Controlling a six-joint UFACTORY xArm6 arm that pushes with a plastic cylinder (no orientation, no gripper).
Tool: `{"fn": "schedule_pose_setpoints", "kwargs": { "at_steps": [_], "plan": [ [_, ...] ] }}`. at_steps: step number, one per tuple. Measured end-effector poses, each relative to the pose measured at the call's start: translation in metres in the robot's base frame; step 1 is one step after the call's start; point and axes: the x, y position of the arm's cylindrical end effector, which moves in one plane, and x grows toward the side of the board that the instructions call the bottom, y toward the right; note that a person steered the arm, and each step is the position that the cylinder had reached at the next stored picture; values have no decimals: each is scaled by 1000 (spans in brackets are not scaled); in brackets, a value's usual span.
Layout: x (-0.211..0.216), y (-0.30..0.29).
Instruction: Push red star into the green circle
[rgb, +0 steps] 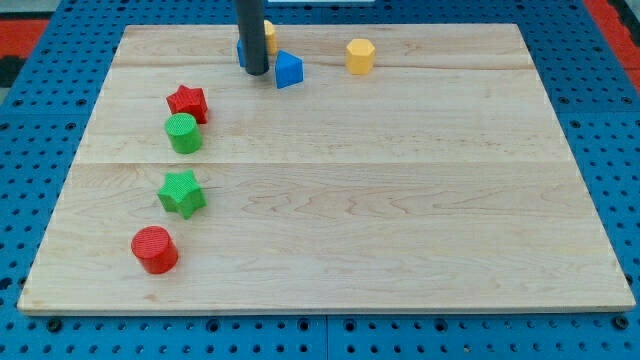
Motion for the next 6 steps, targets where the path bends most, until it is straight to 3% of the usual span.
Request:
{"fn": "schedule_pose_setpoints", "kwargs": {
  "at_steps": [2, 4, 5, 6],
  "plan": [
    [30, -48],
    [93, -25],
    [49, -56],
    [47, -58]
  ]
}}
